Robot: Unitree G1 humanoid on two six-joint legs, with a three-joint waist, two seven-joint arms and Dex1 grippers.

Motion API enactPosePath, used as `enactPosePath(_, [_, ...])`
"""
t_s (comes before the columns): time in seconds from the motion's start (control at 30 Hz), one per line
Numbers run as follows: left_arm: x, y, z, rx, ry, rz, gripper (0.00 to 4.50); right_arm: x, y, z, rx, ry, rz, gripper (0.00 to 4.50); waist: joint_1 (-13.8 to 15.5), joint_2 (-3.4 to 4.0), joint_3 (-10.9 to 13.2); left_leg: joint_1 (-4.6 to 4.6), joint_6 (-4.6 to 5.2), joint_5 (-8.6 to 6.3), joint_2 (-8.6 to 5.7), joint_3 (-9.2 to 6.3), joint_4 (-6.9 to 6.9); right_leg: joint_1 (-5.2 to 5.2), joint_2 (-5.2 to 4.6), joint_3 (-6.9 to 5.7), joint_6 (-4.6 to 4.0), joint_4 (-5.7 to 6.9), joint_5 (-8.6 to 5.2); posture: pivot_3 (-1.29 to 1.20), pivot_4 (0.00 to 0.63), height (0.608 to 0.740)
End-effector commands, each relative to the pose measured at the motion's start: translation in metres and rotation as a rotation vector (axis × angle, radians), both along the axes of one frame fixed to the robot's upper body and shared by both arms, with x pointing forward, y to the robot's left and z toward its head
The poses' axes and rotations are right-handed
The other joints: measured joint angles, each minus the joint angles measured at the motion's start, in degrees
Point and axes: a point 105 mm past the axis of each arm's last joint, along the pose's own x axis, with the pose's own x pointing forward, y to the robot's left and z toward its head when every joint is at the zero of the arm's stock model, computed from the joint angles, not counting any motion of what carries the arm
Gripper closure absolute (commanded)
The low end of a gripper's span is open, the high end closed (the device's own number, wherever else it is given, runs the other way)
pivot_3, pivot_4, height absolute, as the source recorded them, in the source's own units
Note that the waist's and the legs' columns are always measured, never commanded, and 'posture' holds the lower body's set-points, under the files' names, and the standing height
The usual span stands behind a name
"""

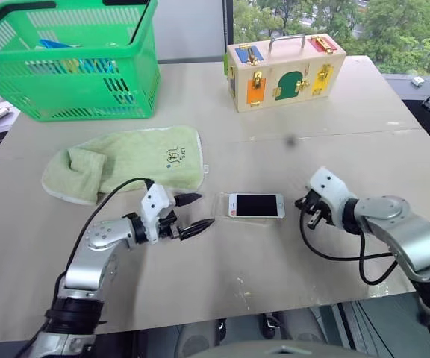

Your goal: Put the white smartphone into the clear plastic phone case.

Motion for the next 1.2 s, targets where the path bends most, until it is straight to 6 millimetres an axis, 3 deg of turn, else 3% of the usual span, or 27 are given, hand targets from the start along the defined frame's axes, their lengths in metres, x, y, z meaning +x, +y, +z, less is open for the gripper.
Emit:
enactPosePath(0.03, [0.004,-0.003,0.002,0.015,-0.039,-0.008,0.65,-0.010,0.015,0.007,0.035,-0.011,0.072,4.48,0.06,0.00,0.00,0.00,0.00,0.00,0.00,-0.01,0.02,0.00,0.00,0.00,0.00,0.01,0.00,0.00,0.150,0.740])
enactPosePath(0.5, [0.010,-0.007,-0.003,0.019,-0.048,-0.012,0.65,-0.020,0.030,0.013,0.075,0.000,0.178,4.48,0.03,-0.04,0.01,-0.09,0.01,-0.01,0.05,-0.07,0.55,0.04,0.00,0.00,0.01,0.29,0.01,0.00,0.150,0.740])
enactPosePath(1.03, [0.021,-0.020,-0.005,-0.003,-0.039,0.044,0.65,-0.015,0.021,0.020,0.083,-0.043,0.154,4.48,0.26,-0.04,0.01,-0.04,0.02,-0.01,0.05,-0.30,0.79,0.28,0.00,-0.07,0.02,0.33,0.02,0.00,0.150,0.740])
enactPosePath(1.13, [0.021,-0.017,-0.006,-0.016,-0.031,0.060,0.65,-0.018,0.018,0.027,0.106,-0.042,0.167,4.48,0.35,-0.05,0.01,-0.04,0.02,-0.01,0.04,-0.31,0.80,0.29,-0.01,-0.07,0.02,0.33,0.02,0.00,0.150,0.740])
enactPosePath(1.2, [0.019,-0.015,-0.004,-0.031,-0.031,0.051,0.65,-0.020,0.023,0.043,0.187,-0.058,0.199,4.48,0.42,-0.05,0.01,-0.04,0.02,-0.01,0.04,-0.31,0.80,0.30,-0.01,-0.07,0.02,0.33,0.02,0.00,0.150,0.740])
